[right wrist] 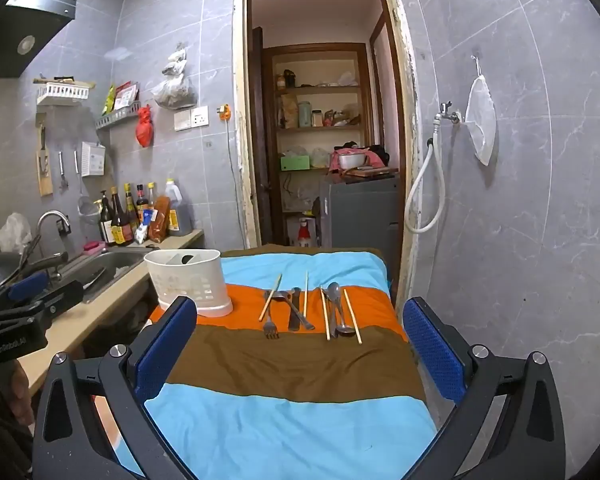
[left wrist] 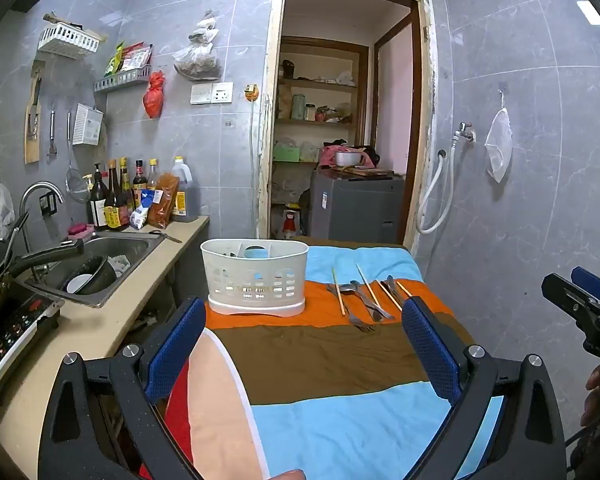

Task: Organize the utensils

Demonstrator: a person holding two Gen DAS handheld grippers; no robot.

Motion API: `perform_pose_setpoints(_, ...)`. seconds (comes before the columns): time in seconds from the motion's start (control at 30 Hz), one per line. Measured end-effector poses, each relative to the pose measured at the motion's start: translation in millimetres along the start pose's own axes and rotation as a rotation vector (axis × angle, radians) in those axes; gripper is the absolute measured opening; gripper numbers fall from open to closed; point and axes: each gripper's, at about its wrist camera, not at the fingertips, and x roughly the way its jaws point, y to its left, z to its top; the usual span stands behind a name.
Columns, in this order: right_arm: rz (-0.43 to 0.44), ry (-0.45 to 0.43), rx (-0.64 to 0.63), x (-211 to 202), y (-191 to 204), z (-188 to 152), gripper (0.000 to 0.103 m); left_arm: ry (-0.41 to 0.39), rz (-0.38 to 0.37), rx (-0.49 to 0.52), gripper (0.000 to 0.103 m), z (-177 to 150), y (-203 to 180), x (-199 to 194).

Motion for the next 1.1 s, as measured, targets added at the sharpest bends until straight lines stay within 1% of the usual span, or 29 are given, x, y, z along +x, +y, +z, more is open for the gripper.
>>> perform_pose_setpoints(1.1,0.001,0.003,0.004,0.8,0.5,-0.6,0.103,0.006,0.000,-0.002,0.096,-2.4,1.4,1.7)
